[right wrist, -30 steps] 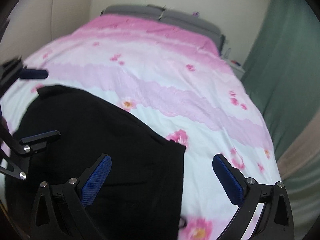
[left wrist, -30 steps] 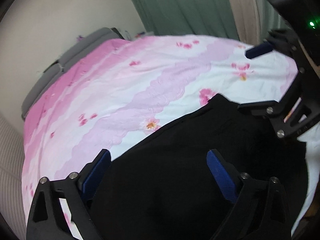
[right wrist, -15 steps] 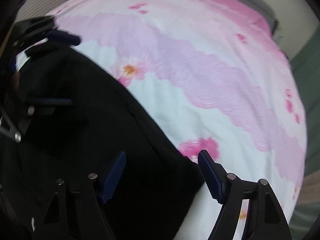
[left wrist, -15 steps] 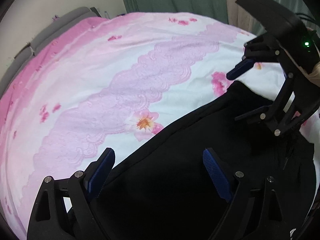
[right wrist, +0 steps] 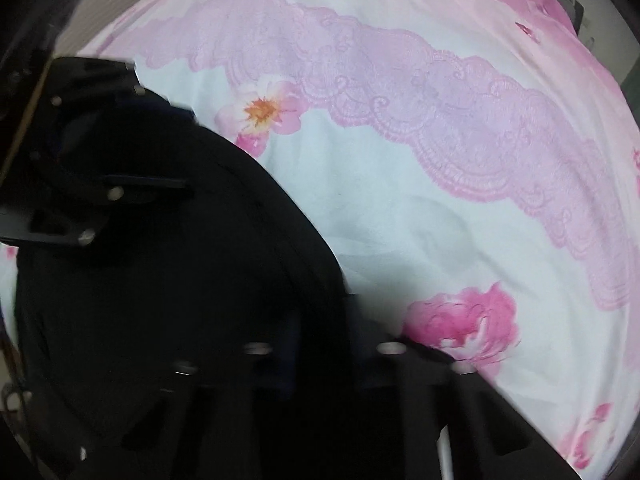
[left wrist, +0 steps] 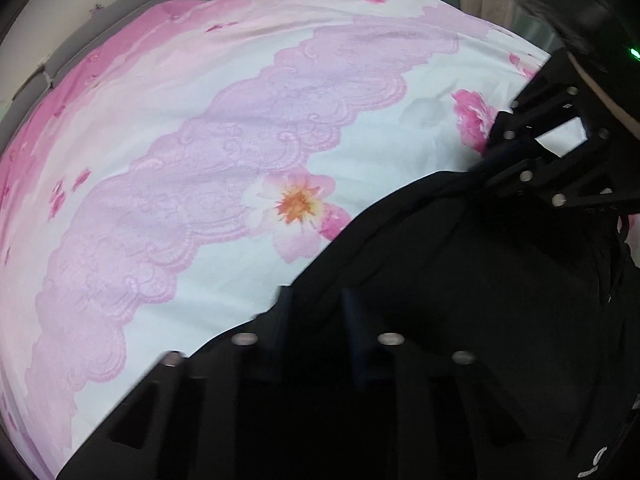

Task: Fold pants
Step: 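Grasp the waistband with both grippers and lift the pants off the duvet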

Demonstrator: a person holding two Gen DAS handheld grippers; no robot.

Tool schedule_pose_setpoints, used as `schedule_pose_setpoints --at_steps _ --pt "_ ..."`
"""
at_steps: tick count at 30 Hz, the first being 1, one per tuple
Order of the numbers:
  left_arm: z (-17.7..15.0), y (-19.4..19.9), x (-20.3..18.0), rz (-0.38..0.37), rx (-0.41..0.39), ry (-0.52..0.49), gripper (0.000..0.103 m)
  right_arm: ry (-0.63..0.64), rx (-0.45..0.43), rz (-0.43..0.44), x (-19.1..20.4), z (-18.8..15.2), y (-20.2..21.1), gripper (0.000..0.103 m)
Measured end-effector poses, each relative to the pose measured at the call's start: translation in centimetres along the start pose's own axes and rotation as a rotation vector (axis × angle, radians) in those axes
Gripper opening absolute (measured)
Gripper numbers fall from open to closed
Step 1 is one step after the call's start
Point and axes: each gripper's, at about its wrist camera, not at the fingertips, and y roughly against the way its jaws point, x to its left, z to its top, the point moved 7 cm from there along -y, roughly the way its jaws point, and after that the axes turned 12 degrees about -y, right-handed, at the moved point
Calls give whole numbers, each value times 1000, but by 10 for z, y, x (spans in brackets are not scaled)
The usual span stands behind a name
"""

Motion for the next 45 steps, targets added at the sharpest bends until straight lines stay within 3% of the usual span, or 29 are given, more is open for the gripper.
schedule_pose_setpoints --at_steps 1,2,7,14,20,28,37,45 --pt "-2 4 0 -8 -8 10 13 15 -23 -4 2 -2 7 9" --pt "-3 7 0 -10 -12 14 3 21 -44 -7 4 -3 13 7" --pt "-2 36 -8 13 -36 2 3 62 -154 -18 15 -14 59 6" --pt "-5 110 -38 71 -119 -23 3 141 -290 -89 44 -38 120 6" --pt "-19 175 -84 180 -191 -43 3 234 -393 -183 76 -71 163 6" --pt "-64 225 -171 348 -307 -4 3 381 -526 -342 121 -153 196 6" --pt "-118 200 -270 317 -339 77 3 496 -588 -466 142 -251 174 6" --pt "-136 145 -330 232 -272 102 3 469 -521 -489 125 -310 122 6"
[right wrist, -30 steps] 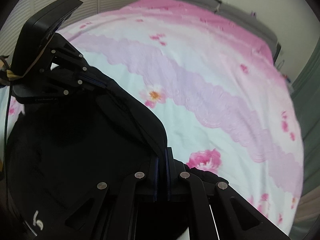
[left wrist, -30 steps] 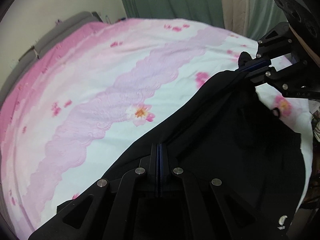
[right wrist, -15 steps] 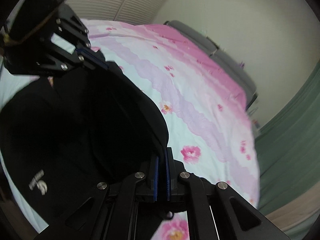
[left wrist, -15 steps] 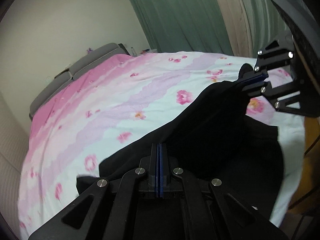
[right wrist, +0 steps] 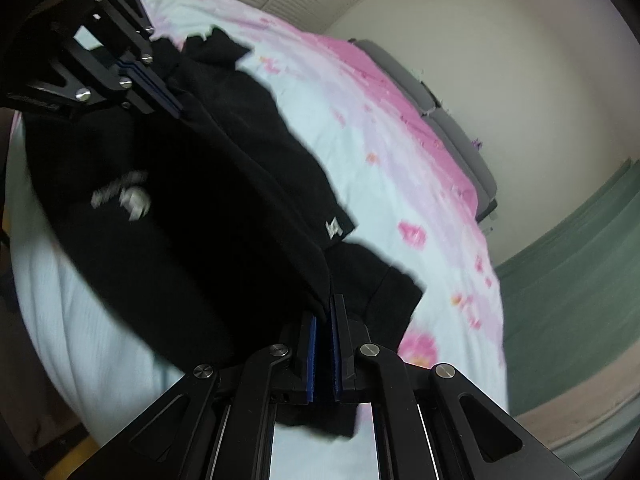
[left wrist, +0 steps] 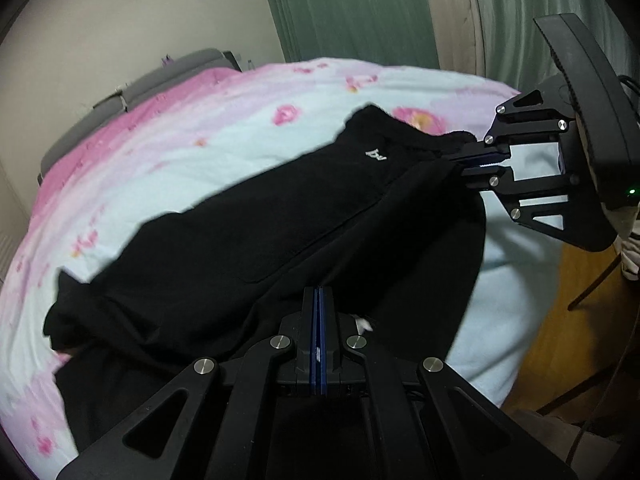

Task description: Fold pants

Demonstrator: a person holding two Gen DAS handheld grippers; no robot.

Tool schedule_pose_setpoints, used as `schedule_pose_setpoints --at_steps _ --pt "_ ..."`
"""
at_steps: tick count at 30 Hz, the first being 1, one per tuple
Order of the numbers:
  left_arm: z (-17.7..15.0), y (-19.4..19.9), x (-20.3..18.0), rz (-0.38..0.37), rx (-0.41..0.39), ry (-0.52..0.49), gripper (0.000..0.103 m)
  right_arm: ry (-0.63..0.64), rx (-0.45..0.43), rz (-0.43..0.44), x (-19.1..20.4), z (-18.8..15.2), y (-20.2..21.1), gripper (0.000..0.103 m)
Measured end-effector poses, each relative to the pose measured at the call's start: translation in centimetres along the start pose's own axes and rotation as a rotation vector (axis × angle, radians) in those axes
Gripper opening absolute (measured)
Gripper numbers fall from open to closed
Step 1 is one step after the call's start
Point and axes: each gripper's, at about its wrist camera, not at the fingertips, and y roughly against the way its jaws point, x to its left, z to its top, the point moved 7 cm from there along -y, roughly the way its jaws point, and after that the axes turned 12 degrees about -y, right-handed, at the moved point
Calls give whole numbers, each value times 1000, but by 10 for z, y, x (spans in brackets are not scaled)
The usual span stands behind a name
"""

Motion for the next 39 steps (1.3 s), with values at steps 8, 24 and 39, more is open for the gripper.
schedule_pose_setpoints --at_steps 8,24,39 --pt "-10 -15 -20 -27 24 20 3 -118 42 0 -1 -25 -23 6" --pt "-28 50 17 147 -98 30 39 -306 -67 -155 -5 -19 28 65" --pt "-101 103 114 342 -81 311 63 -1089 83 260 54 21 49 65"
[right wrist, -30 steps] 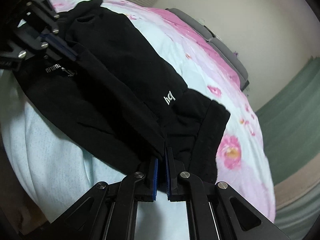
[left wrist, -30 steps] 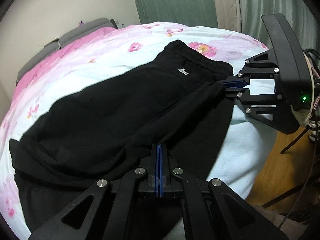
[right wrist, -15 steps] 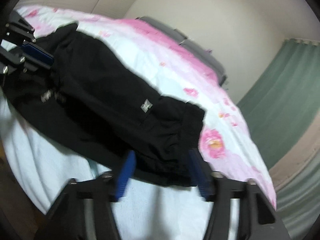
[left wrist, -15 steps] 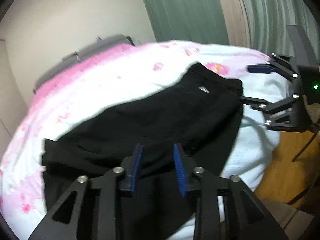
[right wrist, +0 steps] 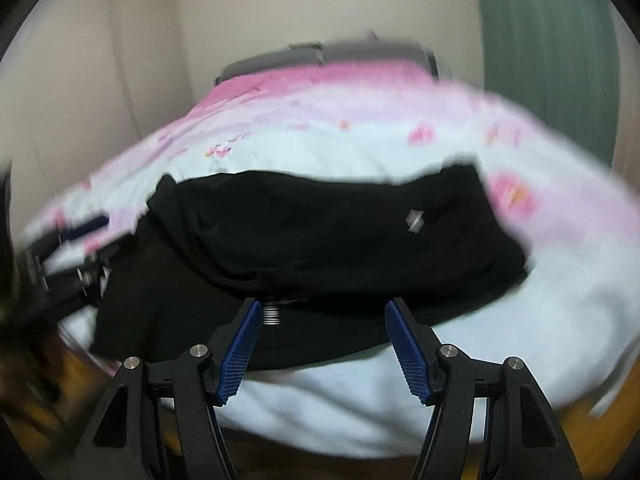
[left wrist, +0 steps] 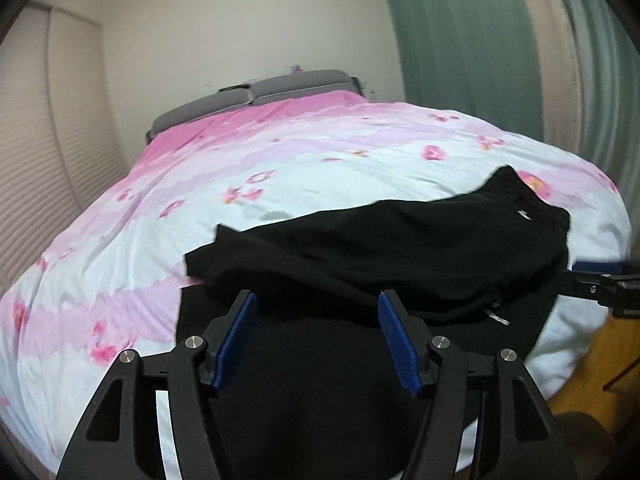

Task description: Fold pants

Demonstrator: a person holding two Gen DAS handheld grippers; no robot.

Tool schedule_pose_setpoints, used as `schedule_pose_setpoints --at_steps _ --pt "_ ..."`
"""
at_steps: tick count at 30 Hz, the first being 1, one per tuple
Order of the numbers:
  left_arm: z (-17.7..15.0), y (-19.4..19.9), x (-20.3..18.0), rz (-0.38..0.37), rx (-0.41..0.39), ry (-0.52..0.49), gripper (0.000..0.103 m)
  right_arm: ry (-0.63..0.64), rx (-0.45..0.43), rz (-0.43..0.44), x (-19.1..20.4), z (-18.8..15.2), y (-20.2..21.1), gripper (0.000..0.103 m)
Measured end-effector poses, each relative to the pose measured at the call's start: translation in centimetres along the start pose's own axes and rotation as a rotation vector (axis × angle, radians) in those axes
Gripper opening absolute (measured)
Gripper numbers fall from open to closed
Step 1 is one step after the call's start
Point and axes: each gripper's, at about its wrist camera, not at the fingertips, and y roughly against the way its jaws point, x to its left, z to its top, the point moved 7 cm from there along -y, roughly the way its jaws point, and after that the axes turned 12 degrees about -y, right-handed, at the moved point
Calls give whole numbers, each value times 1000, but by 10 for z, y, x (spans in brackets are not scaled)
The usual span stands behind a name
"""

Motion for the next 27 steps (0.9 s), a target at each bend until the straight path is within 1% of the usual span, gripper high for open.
schedule_pose_setpoints --at_steps 2,5,8,12,13,15,17,19,23,27 --pt "-1 0 8 40 -5 7 63 -130 38 22 -9 -5 -12 65" --pt "3 -1 14 70 -19 24 66 -245 38 37 -19 -2 -22 64" --pt "7 -1 16 67 -23 46 67 -341 25 51 -20 1 -30 64" --pt "10 0 13 65 -24 65 67 -462 30 13 -19 1 -46 64" --pt "10 1 12 64 -23 69 67 -503 37 11 -20 -1 -52 62" --pt "10 1 11 52 -16 82 67 -557 47 21 -21 -3 -62 50" --pt "8 3 10 42 -7 96 67 -584 58 10 -24 -7 -65 9" --pt "7 7 10 40 -6 100 67 -600 44 7 -25 -11 -63 8" --pt "1 11 12 34 2 110 67 -558 7 -18 -24 -17 -47 5" --pt "-5 13 13 22 17 128 67 -541 -19 -43 -33 -23 -26 4"
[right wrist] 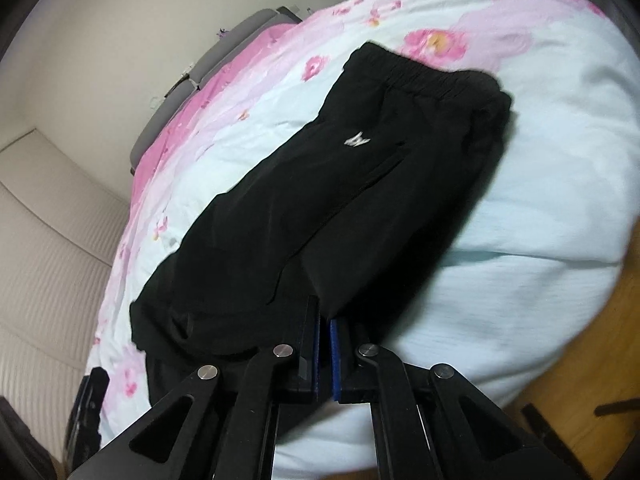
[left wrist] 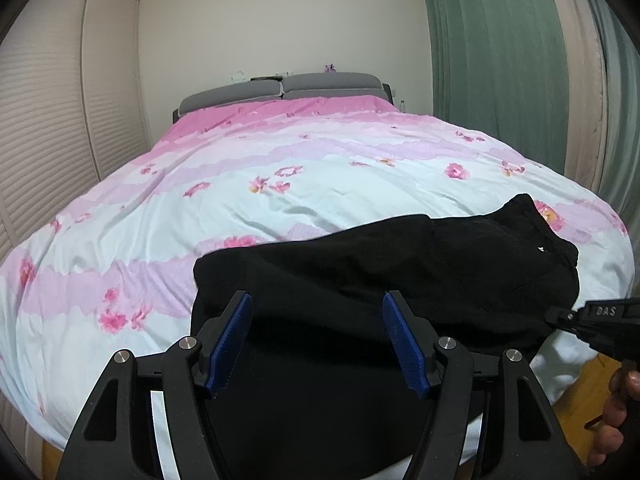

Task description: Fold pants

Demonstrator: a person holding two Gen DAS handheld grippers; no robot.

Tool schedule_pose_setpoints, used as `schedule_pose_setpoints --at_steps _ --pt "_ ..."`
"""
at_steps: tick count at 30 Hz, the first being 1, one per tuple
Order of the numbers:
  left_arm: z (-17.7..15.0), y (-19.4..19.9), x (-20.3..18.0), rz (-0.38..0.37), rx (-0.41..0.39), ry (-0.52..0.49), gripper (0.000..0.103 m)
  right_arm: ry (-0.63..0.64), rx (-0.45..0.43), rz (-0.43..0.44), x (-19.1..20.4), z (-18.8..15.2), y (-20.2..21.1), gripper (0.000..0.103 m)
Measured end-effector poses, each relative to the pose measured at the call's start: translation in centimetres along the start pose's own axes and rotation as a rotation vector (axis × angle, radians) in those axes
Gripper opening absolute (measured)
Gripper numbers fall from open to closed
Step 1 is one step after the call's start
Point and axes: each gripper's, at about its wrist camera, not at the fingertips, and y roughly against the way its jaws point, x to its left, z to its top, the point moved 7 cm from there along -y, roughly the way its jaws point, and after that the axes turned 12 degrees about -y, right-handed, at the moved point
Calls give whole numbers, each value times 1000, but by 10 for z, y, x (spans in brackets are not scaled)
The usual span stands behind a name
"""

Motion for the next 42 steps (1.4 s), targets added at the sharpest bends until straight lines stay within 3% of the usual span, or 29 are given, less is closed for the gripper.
schedule_pose_setpoints --at_steps 5,9,12,13,17,22,25,30,32,35,42 --pt "-3 1 -5 -6 11 -7 67 29 55 -22 -16 -11 -11 4" --pt "-3 4 -10 -4 9 -26 67 16 49 24 -15 -5 -11 8" --pt "-1 7 -12 -3 4 -28 67 57 1 11 -14 2 3 27" --pt "1 7 -14 -6 2 -26 67 63 -28 7 -14 8 10 38" --pt "9 5 -25 -26 -2 -25 67 4 -108 -2 -27 46 32 51" --pt "31 0 -62 -65 -26 -58 67 -97 -130 -30 -51 112 29 54" --pt "43 -3 -86 -91 -39 -81 67 -114 -74 -36 -65 138 8 54" --pt "54 -10 -115 -115 -46 -118 67 -192 13 -20 -84 147 -27 53" --pt "56 -15 -124 -121 -39 -130 67 -215 11 7 -89 147 -30 35" --pt "58 -22 -132 -128 -28 -136 67 -193 -18 18 -92 151 -26 18" --pt "60 -31 -145 -137 -18 -154 67 -152 -59 13 -92 163 -20 15"
